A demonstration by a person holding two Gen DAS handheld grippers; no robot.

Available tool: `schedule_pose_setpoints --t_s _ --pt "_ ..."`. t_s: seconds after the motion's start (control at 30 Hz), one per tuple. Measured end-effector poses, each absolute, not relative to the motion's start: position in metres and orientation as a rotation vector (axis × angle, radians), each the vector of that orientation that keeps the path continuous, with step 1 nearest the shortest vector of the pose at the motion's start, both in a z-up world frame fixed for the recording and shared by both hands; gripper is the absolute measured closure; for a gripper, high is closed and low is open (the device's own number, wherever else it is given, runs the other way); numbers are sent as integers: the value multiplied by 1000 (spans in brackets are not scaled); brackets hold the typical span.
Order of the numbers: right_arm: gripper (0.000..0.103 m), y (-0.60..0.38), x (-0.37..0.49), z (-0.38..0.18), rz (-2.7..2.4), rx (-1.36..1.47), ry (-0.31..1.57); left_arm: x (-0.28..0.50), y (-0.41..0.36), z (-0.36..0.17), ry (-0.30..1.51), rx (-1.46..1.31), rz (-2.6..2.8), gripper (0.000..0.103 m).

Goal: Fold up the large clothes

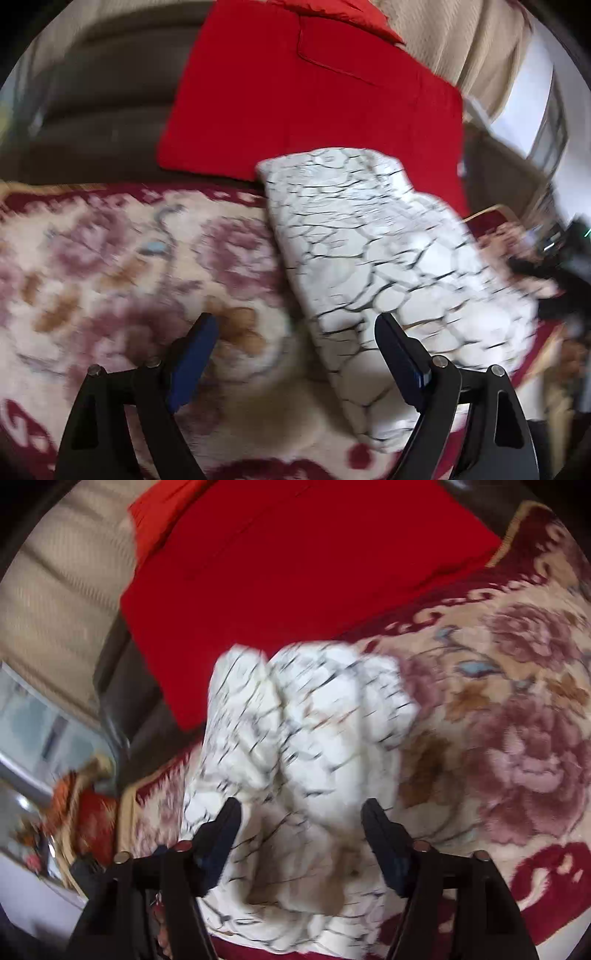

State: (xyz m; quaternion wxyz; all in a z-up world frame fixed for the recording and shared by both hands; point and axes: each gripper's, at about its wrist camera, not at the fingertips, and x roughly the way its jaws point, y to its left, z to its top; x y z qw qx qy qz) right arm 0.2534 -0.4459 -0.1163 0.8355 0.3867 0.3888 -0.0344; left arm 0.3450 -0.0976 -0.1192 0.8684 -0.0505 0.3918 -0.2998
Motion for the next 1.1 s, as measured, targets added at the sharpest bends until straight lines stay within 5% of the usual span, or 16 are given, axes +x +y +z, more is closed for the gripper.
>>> schedule_pose_setpoints --t_s 0.43,0.57,0.63,0.97,1.1 --pt "21 -500 258 -181 48 1101 796 377 -126 -145 1044 -356 -884 15" --pt "17 -500 281 -200 122 1136 807 387 -135 -152 1091 -421 -932 8" --pt "7 -495 287 -202 155 1127 793 390 -143 -154 1109 -417 -931 6" --pt "3 -454 324 -184 312 1017 730 381 -171 -154 1051 -303 -934 0" --pt "31 -437 334 -188 297 963 775 371 -180 -153 1003 -248 -920 0"
